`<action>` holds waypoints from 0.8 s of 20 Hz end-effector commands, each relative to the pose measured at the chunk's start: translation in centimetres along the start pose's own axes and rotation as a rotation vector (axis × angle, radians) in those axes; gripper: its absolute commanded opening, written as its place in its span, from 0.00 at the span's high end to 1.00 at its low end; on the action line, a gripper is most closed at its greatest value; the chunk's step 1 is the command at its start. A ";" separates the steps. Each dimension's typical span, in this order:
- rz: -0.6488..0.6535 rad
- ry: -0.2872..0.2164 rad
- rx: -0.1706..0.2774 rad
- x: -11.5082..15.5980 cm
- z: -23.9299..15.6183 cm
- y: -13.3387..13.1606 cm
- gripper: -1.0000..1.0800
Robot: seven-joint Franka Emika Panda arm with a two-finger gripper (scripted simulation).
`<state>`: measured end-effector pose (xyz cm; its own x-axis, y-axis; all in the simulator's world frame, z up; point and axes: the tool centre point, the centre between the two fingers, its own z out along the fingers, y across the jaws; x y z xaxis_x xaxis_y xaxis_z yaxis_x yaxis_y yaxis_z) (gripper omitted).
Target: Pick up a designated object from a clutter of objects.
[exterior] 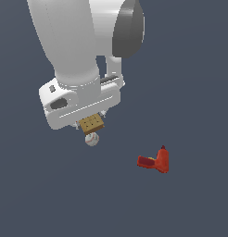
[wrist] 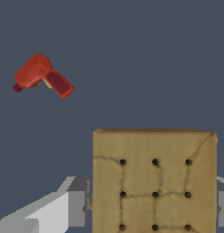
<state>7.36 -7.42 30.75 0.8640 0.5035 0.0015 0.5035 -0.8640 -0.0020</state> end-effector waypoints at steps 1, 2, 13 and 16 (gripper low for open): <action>-0.001 -0.001 0.000 -0.3 -2.0 1.6 1.00; -0.001 -0.001 0.000 -0.3 -2.8 2.1 1.00; 0.000 -0.001 -0.001 -0.9 -8.8 7.2 1.00; 0.000 -0.002 -0.002 -0.9 -9.7 7.9 1.00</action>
<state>10.35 -14.42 39.91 0.8644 0.5028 -0.0002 0.5028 -0.8644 -0.0004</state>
